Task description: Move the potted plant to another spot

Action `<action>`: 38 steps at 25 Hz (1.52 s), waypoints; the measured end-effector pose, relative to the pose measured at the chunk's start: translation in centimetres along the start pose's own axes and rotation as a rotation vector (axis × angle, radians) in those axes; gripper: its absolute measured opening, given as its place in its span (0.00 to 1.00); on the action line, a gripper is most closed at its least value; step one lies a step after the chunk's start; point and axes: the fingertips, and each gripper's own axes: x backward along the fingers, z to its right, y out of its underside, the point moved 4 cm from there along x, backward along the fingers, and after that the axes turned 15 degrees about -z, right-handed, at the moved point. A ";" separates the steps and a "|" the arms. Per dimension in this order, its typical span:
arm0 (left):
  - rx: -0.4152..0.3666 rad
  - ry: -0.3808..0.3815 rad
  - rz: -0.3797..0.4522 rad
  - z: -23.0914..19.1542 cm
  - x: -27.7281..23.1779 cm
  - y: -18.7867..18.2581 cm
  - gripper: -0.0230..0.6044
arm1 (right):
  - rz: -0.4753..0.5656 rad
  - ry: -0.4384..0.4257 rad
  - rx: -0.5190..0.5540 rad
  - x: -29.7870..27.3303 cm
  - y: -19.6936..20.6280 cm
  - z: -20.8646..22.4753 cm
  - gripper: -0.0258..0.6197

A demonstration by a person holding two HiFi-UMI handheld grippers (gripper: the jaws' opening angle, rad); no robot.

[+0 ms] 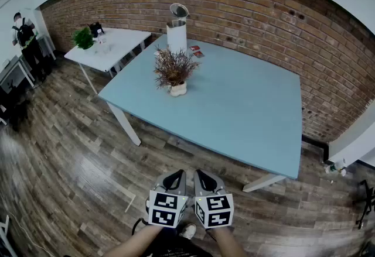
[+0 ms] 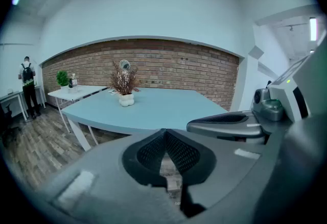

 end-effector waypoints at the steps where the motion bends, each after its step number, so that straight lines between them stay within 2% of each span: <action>1: -0.006 -0.008 -0.003 0.0 0.2 0.1 0.04 | -0.001 -0.001 0.004 0.1 0.0 -0.1 0.05; 9: 0.013 -0.017 0.005 -0.6 0.4 0.2 0.04 | -0.014 -0.004 0.028 -0.4 0.0 -0.6 0.05; 15: 0.039 -0.030 0.012 -2.8 -0.6 -0.2 0.04 | -0.024 -0.011 0.056 -2.4 -1.0 -1.0 0.05; 31: 0.069 -0.007 0.008 -11.3 -5.9 -4.8 0.04 | -0.069 0.018 0.077 -11.5 -7.1 -0.3 0.05; 38: 0.089 0.030 0.016 -15.1 -8.2 -7.2 0.04 | -0.078 0.050 0.091 -15.2 -10.6 -0.2 0.05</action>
